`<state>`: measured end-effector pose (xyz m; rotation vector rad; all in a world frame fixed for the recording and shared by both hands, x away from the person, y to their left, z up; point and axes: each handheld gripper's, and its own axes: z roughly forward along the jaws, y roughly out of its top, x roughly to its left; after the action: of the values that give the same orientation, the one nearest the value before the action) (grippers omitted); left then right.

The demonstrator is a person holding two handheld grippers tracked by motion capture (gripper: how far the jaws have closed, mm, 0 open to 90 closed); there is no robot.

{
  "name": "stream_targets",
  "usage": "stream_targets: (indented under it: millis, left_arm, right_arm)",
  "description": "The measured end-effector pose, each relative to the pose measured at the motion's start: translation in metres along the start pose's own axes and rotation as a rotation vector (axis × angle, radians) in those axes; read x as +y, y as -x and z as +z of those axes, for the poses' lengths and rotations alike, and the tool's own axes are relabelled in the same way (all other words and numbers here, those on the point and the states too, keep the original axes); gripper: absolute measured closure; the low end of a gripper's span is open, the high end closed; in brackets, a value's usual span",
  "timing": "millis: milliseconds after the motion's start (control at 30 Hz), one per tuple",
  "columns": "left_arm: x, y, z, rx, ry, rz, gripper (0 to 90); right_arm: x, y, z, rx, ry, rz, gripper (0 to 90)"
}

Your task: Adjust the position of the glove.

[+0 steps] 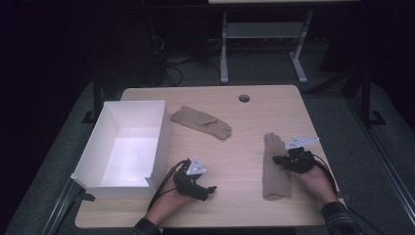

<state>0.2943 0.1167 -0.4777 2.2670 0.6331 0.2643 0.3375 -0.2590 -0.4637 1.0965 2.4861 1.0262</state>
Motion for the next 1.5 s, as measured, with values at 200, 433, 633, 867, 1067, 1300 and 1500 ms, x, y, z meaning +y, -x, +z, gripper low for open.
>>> stream_targets:
  millis: [200, 433, 633, 867, 1067, 1300, 1500]
  left_arm:
    - [0.0, 0.0, 0.0, -0.001, -0.002, 0.001, 12.7]
    - [0.0, 0.0, 0.0, 0.0, 0.001, 0.002, 12.7]
    - [0.0, 0.0, 0.0, 0.0, 0.002, 0.001, 12.7]
    - [0.0, 0.001, 0.0, -0.001, 0.002, 0.0, 12.7]
    - [0.0, 0.001, 0.0, -0.002, 0.002, -0.004, 12.7]
    - [0.0, 0.001, 0.0, -0.001, 0.002, -0.002, 12.7]
    - [0.0, 0.0, 0.0, 0.001, 0.002, 0.002, 12.7]
  right_arm:
    - [-0.002, -0.01, 0.003, 0.06, -0.029, -0.017, 90.0]
    - [-0.006, -0.026, 0.001, 0.138, -0.039, -0.044, 90.0]
    - [-0.011, -0.039, -0.004, 0.185, -0.06, -0.103, 90.0]
    - [-0.01, -0.04, -0.007, 0.181, -0.042, -0.105, 88.5]
    - [-0.007, -0.034, -0.019, 0.117, 0.041, -0.08, 78.7]
    - [-0.016, -0.011, -0.028, -0.008, 0.102, 0.02, 55.9]
    - [-0.026, 0.009, -0.028, -0.125, 0.091, 0.097, 37.5]
